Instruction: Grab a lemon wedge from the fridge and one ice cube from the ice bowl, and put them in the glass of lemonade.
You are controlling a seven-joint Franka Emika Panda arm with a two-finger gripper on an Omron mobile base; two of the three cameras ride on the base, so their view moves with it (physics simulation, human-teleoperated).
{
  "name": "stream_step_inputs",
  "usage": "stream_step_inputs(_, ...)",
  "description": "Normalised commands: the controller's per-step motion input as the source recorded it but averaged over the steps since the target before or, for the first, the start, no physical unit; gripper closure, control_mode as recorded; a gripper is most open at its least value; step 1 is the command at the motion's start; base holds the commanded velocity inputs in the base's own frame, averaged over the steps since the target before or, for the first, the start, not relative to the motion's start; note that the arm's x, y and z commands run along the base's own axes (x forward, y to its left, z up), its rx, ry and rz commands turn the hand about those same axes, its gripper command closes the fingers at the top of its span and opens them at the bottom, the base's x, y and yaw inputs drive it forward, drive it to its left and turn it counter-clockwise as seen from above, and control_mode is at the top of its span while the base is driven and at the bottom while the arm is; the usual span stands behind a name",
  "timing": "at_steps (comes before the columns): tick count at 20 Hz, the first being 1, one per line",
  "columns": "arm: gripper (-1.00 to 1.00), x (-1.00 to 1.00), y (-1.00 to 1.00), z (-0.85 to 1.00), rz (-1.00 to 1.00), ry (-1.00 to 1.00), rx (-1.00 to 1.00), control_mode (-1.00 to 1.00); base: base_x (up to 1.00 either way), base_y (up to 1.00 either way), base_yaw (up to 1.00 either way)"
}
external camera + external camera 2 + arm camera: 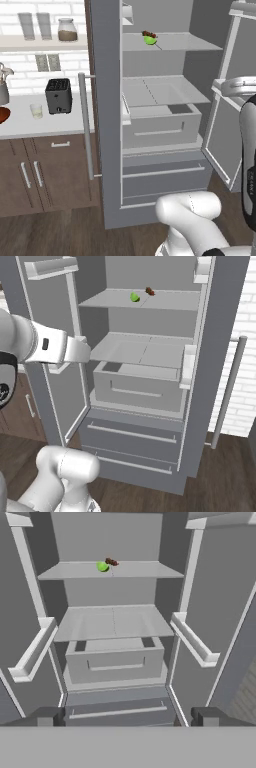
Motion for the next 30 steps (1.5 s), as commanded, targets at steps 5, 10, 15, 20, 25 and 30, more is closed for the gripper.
stream_step_inputs(5,-1.0,-0.18,0.24,0.04,0.0,0.0,-0.01,-1.0,0.0,0.0,0.0)
stream_step_inputs(10,-1.0,-0.03,0.18,0.01,0.0,0.0,-0.02,-1.0,0.0,0.0,0.0)
stream_step_inputs(15,-1.0,0.0,0.0,0.0,0.0,0.0,0.0,-1.0,0.0,0.0,0.0)
stream_step_inputs(20,-1.0,-0.03,0.0,0.0,0.0,0.0,0.0,-1.0,0.0,0.0,0.0)
stream_step_inputs(25,-1.0,0.09,0.0,0.01,-0.01,0.0,0.0,1.0,0.37,0.0,0.0)
stream_step_inputs(30,-1.0,0.0,0.0,0.0,0.0,0.0,0.0,1.0,0.89,0.04,0.02)
